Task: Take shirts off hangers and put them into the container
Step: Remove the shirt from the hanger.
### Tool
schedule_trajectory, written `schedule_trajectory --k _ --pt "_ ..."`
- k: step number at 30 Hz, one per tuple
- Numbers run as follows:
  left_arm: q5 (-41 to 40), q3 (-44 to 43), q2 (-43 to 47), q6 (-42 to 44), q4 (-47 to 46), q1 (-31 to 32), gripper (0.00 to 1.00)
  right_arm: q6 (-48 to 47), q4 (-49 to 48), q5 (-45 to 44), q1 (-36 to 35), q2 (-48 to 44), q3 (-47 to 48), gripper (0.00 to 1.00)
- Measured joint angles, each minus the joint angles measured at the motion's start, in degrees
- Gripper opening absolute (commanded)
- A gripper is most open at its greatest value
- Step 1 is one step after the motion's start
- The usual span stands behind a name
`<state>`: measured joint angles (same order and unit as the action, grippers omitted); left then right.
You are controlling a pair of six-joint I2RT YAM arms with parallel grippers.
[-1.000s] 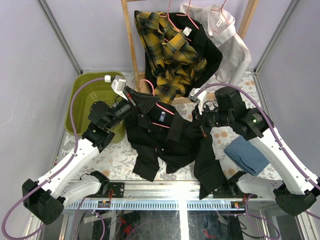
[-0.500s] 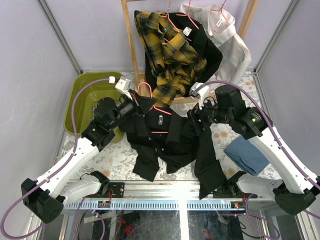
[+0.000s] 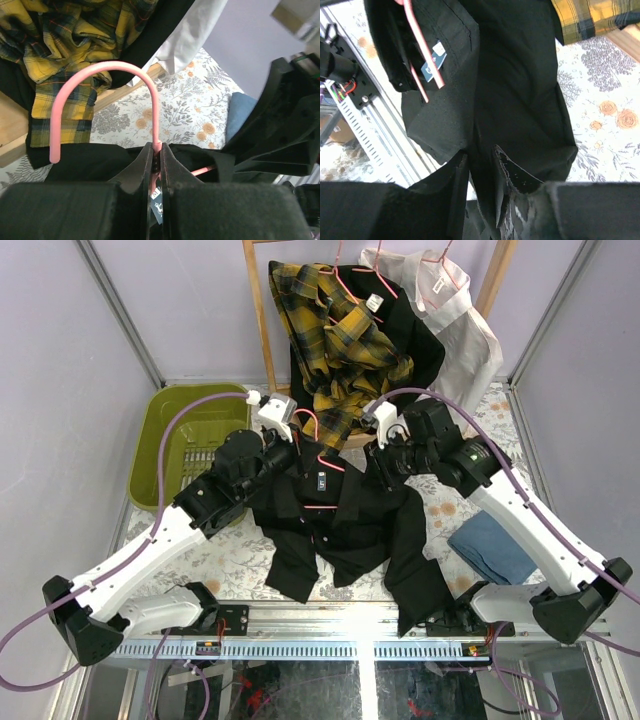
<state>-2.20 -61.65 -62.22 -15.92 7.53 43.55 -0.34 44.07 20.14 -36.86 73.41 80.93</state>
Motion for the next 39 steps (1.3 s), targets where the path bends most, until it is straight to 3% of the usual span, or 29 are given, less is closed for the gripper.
schedule_trajectory --k 3,5,7,10,18,28,32,35,37,39 --pt "-1.9 -0.7 -0.2 0.4 1.3 0.5 0.0 0.4 -1.0 0.6 0.0 -1.9 -0.3 0.33" --pt "-2.5 -0.9 -0.2 0.8 2.0 0.7 0.0 0.6 -1.6 2.0 0.0 -3.7 -0.3 0.48" --pt "-2.8 -0.9 -0.2 1.1 2.6 0.8 0.0 0.9 -2.0 4.6 0.0 -5.5 -0.3 0.7" --pt "-2.7 -0.9 -0.2 1.3 2.9 0.8 0.0 0.8 -4.2 8.6 0.0 -8.9 -1.4 0.76" --pt "-0.3 -0.9 0.0 1.3 2.8 0.8 0.0 0.4 -6.0 6.0 0.0 -11.4 -3.7 0.56" --pt "1.9 -1.2 -0.9 1.3 2.8 0.8 0.0 1.0 -6.0 3.5 0.0 -5.9 -4.0 0.45" --pt "2.0 -1.3 -0.9 1.3 2.8 0.8 0.0 1.4 -7.2 4.5 0.0 -6.2 -4.5 0.52" --pt "2.1 -1.3 -0.9 1.3 2.8 0.8 0.0 1.7 -7.4 4.4 0.0 -6.2 -4.7 0.51" --pt "2.2 -1.3 -0.9 1.3 2.8 0.8 0.0 1.7 -7.3 4.5 0.0 -6.1 -4.8 0.47" --pt "2.4 -1.4 -0.9 1.2 2.8 0.8 0.0 1.7 -7.3 4.5 0.0 -5.7 -4.8 0.3"
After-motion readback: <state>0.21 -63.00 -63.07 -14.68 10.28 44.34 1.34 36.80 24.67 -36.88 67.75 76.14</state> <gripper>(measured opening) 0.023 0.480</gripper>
